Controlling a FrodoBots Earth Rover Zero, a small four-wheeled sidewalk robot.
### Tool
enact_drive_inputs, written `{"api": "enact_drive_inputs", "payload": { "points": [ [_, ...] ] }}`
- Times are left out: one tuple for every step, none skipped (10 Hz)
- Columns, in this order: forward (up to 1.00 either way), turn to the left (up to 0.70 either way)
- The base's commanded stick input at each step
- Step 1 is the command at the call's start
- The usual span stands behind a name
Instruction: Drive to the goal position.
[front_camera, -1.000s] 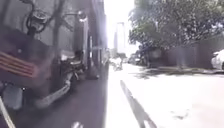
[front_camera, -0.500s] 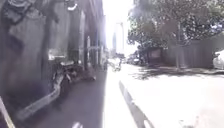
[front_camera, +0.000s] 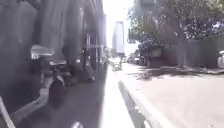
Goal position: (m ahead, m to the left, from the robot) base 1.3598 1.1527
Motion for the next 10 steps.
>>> {"api": "enact_drive_inputs", "payload": {
  "points": [
    [0.7, 0.0],
    [0.7, 0.0],
    [0.7, 0.0],
    [0.7, 0.0],
    [0.7, 0.0],
    [0.7, 0.0],
    [0.7, 0.0],
    [0.7, 0.0],
    [0.7, 0.0],
    [0.7, 0.0]
  ]
}}
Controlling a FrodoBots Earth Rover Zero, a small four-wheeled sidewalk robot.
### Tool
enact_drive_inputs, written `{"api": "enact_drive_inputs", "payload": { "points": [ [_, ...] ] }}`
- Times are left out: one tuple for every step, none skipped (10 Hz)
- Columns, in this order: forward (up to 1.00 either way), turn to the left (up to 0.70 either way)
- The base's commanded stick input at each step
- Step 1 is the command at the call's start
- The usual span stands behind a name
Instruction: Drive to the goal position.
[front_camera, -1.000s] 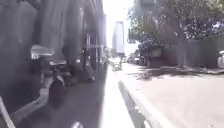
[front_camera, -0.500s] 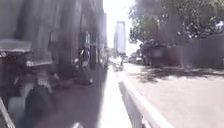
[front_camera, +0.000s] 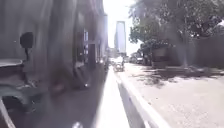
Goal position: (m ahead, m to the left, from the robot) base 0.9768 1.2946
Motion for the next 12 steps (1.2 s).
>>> {"api": "enact_drive_inputs", "payload": {
  "points": [
    [0.7, 0.0],
    [0.7, 0.03],
    [0.7, 0.14],
    [0.7, 0.11],
    [0.7, 0.02],
    [0.7, 0.0],
    [0.7, 0.0],
    [0.7, 0.0],
    [0.7, 0.0],
    [0.7, 0.0],
    [0.7, 0.0],
    [0.7, 0.04]
  ]
}}
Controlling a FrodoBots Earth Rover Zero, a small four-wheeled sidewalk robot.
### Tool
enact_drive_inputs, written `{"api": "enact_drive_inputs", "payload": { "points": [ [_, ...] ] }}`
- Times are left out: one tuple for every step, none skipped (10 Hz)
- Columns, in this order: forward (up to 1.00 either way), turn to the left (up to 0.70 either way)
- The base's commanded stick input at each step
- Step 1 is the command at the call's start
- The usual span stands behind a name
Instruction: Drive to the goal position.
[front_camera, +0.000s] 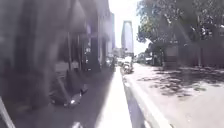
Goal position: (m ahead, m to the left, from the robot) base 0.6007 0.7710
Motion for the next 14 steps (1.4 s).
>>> {"api": "enact_drive_inputs", "payload": {
  "points": [
    [0.7, 0.14],
    [0.7, 0.14],
    [0.7, 0.0],
    [0.67, 0.0],
    [0.45, 0.0],
    [0.45, 0.0],
    [0.45, 0.0],
    [0.45, 0.0],
    [0.45, 0.0],
    [0.45, 0.0],
    [0.45, 0.0],
    [0.45, 0.0],
    [0.45, 0.0],
    [0.45, 0.0]
  ]
}}
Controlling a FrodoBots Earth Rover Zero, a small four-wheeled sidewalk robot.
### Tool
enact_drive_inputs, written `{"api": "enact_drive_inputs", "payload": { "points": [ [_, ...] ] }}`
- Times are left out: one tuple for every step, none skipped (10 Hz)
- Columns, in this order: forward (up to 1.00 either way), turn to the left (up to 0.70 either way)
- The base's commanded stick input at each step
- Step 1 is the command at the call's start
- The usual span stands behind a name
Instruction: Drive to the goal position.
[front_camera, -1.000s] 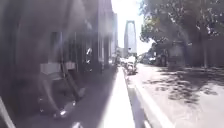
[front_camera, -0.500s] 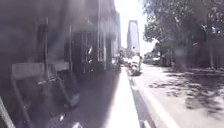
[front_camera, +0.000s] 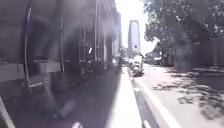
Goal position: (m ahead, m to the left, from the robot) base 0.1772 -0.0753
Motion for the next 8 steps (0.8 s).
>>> {"api": "enact_drive_inputs", "payload": {
  "points": [
    [0.45, 0.0],
    [0.45, 0.27],
    [0.45, 0.27],
    [0.45, 0.27],
    [0.45, 0.27],
    [0.45, 0.27],
    [0.45, 0.27],
    [0.45, 0.27]
  ]
}}
